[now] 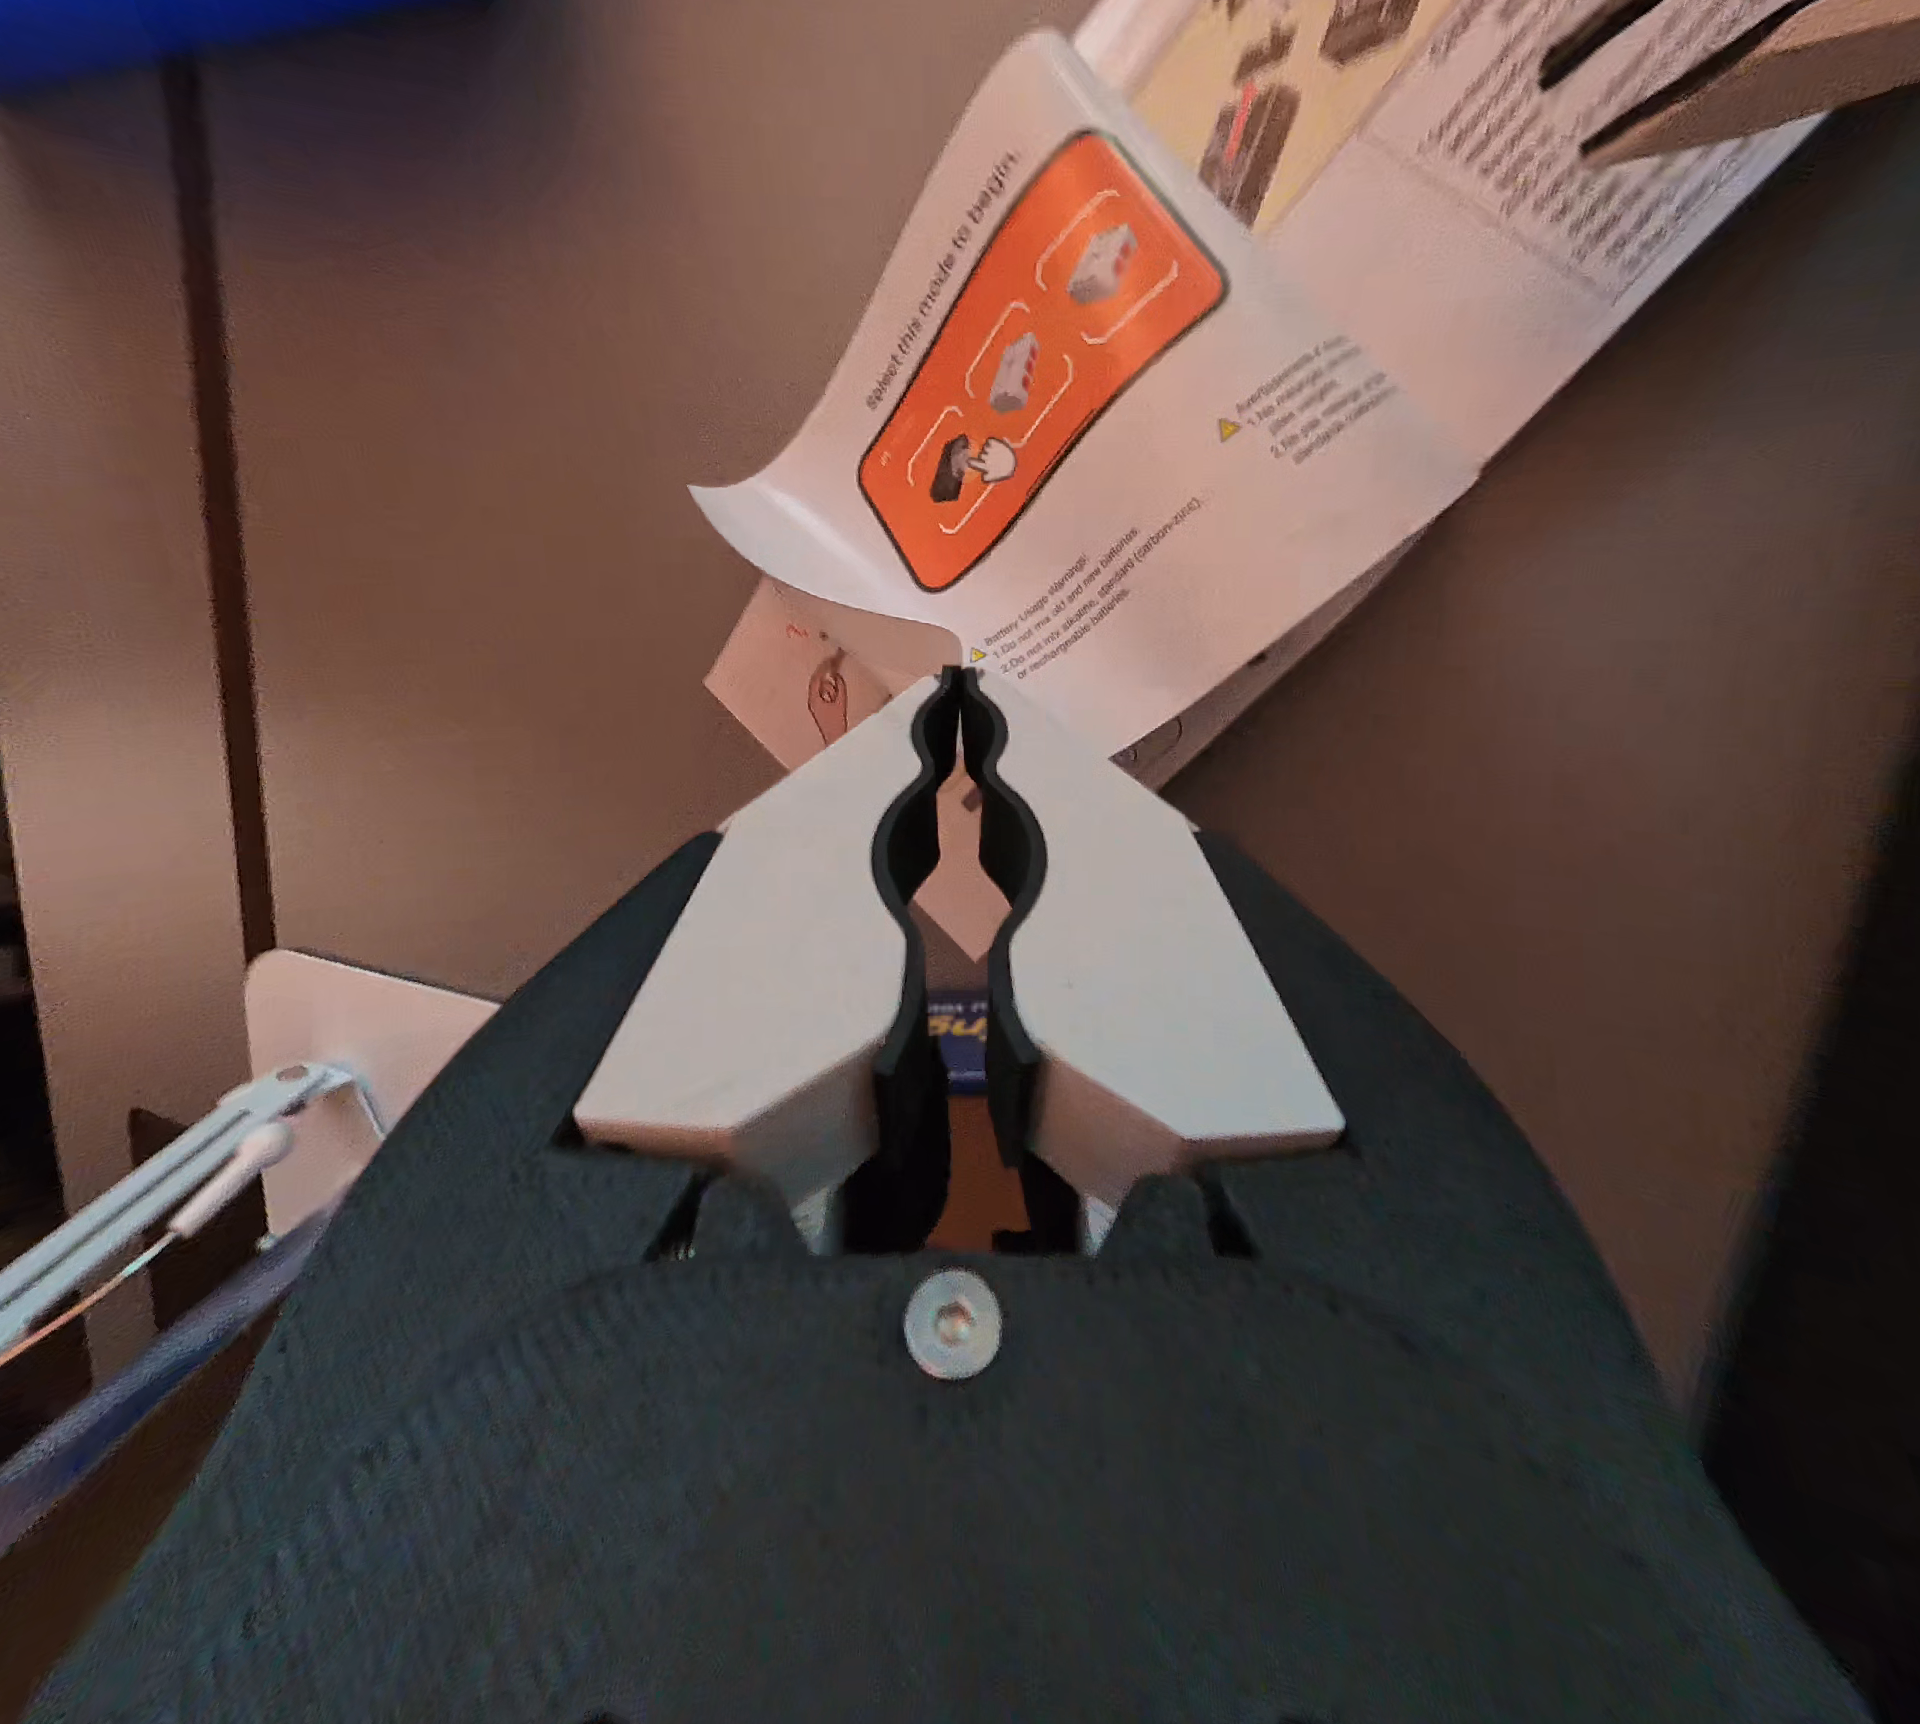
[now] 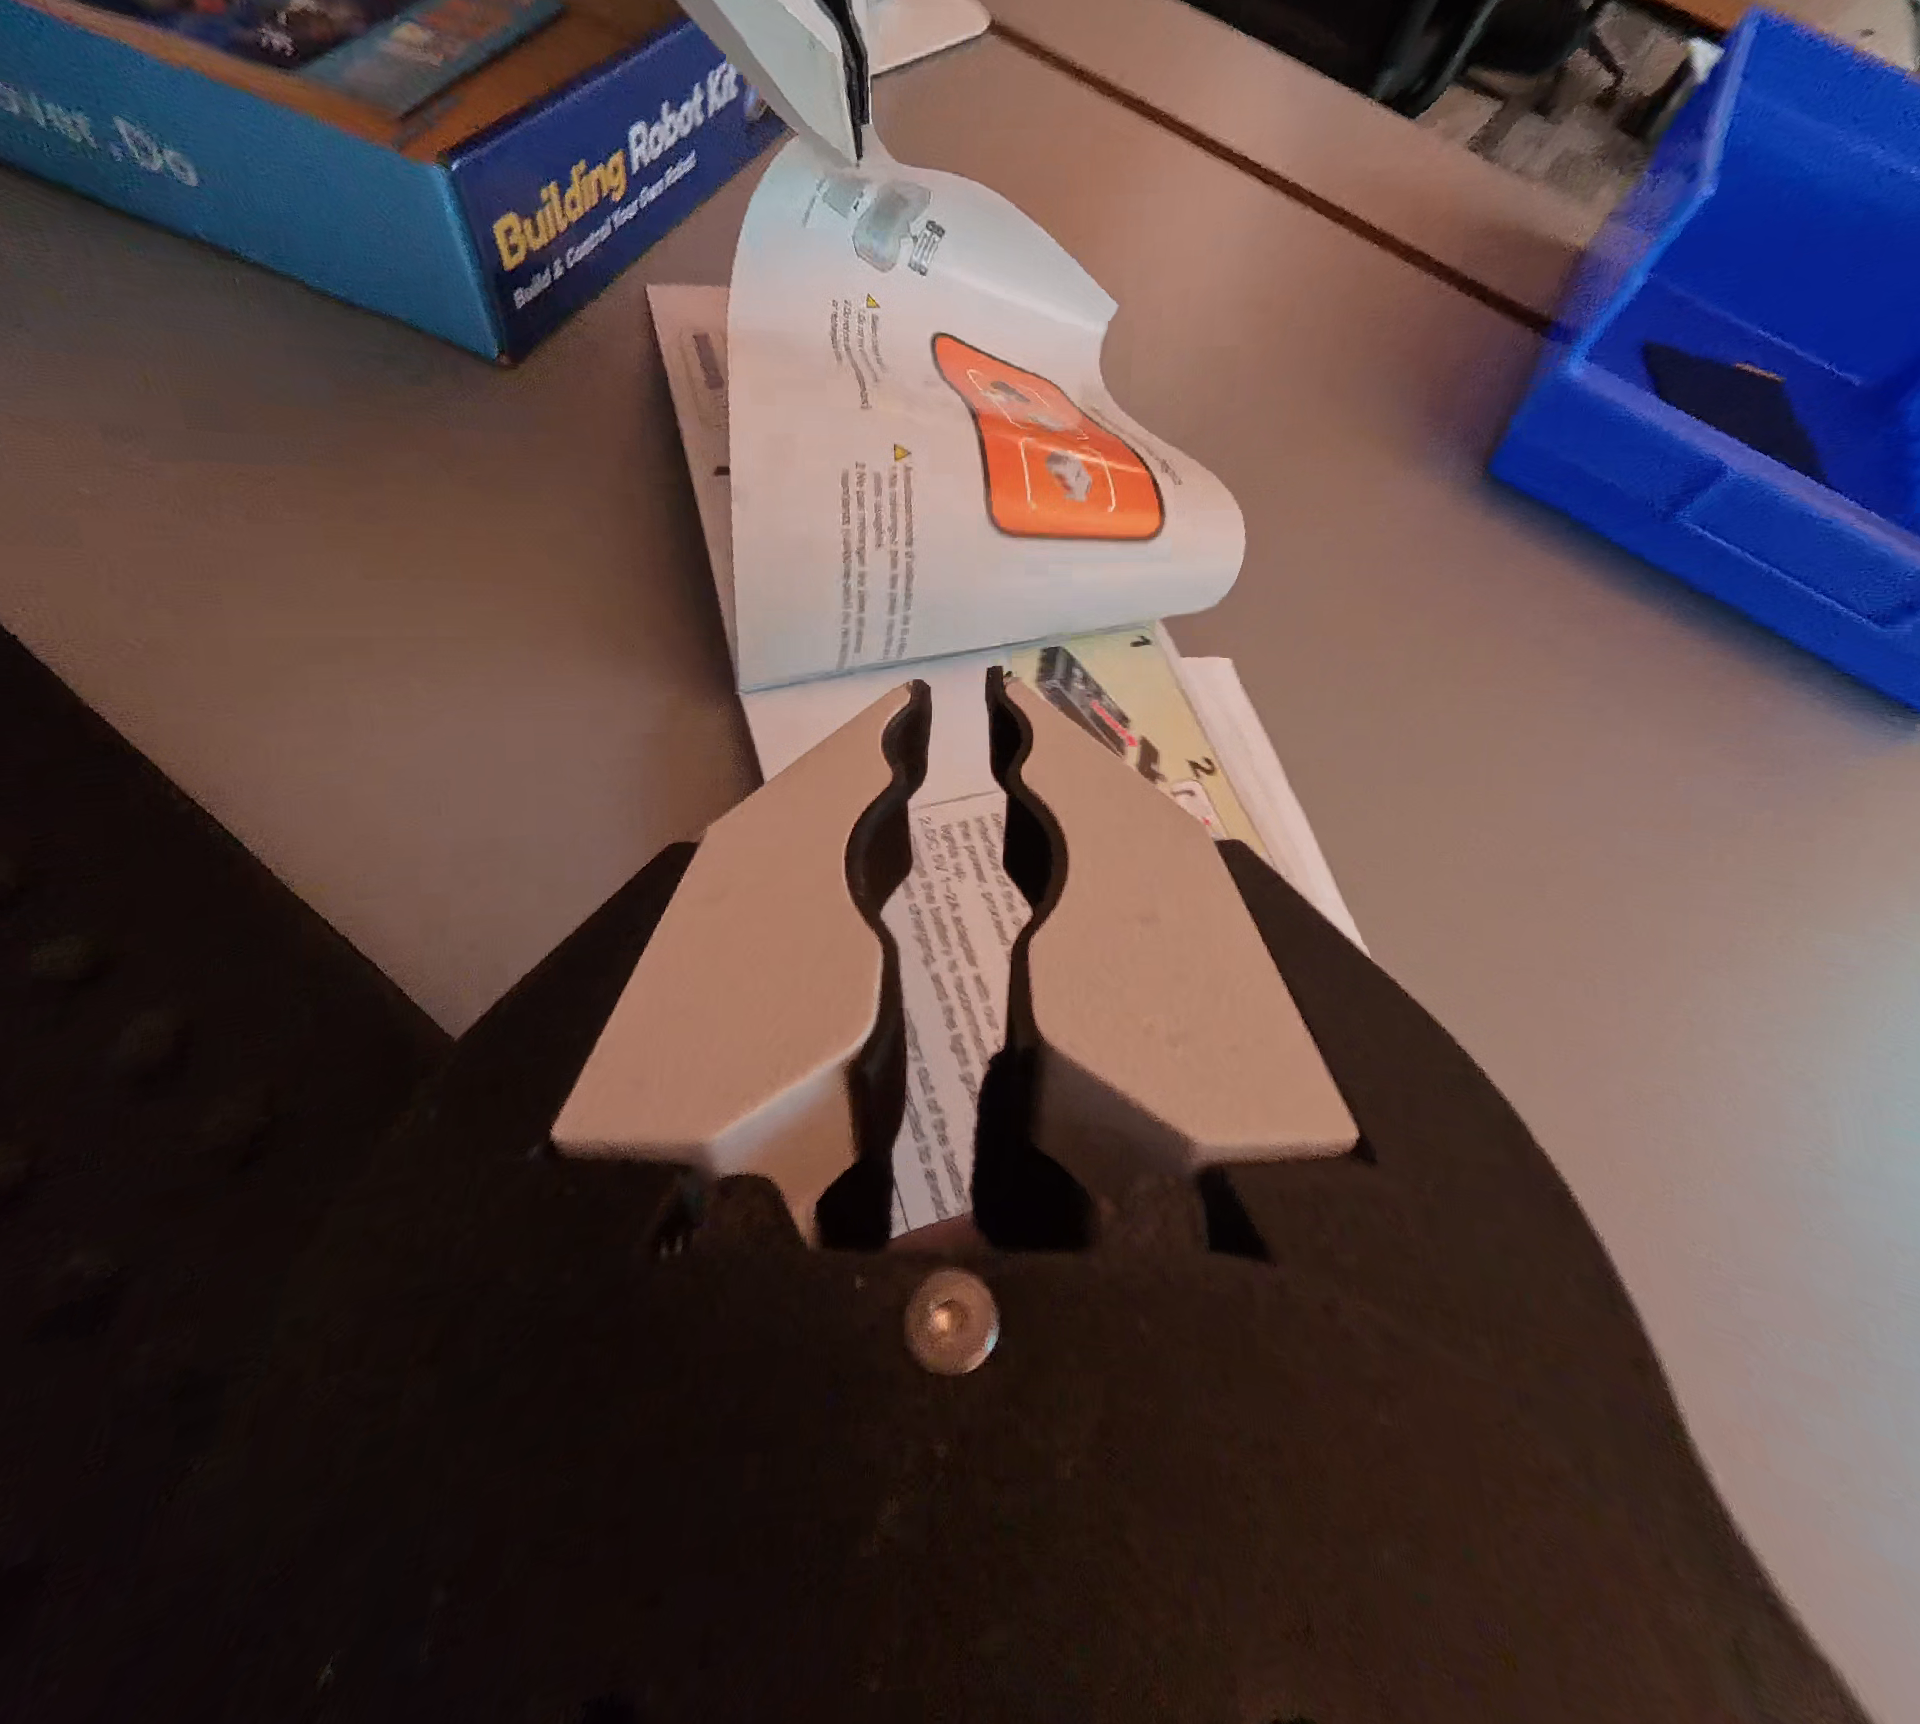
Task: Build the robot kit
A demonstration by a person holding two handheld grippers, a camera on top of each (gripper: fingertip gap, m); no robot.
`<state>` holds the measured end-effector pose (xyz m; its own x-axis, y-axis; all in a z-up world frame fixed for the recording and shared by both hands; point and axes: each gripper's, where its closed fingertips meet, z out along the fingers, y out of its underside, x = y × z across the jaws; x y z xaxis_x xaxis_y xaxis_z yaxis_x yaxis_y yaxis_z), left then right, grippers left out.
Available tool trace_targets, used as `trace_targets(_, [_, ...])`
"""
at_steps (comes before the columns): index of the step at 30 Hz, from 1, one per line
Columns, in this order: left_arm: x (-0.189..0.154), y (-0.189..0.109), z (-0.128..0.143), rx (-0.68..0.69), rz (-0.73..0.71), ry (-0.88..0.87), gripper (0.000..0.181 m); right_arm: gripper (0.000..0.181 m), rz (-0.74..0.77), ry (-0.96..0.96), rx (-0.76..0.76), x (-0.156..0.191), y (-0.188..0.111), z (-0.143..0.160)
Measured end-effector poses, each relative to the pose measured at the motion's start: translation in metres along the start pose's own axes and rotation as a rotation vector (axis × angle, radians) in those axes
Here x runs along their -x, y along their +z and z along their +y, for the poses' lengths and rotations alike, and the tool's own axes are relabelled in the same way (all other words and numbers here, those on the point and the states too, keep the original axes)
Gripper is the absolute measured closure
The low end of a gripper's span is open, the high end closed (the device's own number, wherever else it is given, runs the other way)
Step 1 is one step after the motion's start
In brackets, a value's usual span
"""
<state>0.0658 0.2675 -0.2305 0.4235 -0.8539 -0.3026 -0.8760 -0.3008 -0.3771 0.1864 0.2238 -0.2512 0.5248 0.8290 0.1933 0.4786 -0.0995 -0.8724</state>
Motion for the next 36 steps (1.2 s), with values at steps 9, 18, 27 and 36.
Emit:
trace_targets(9, [0.027,-0.004,0.018,0.090,-0.139,-0.049,0.166,0.178,-0.070,-0.168,0.151,0.028,0.050,0.001])
trace_targets(18, [0.008,-0.015,-0.028,-0.102,-0.085,-0.008,0.163,0.181,-0.104,-0.284,0.260,0.042,0.067,0.017])
trace_targets(27, [-0.001,0.032,-0.014,-0.026,0.011,-0.022,0.170,0.181,-0.072,-0.321,0.199,0.042,0.056,0.009])
trace_targets(36, [-0.035,0.026,-0.051,-0.157,0.098,0.060,0.168,0.163,0.003,-0.117,0.127,-0.011,0.000,0.012])
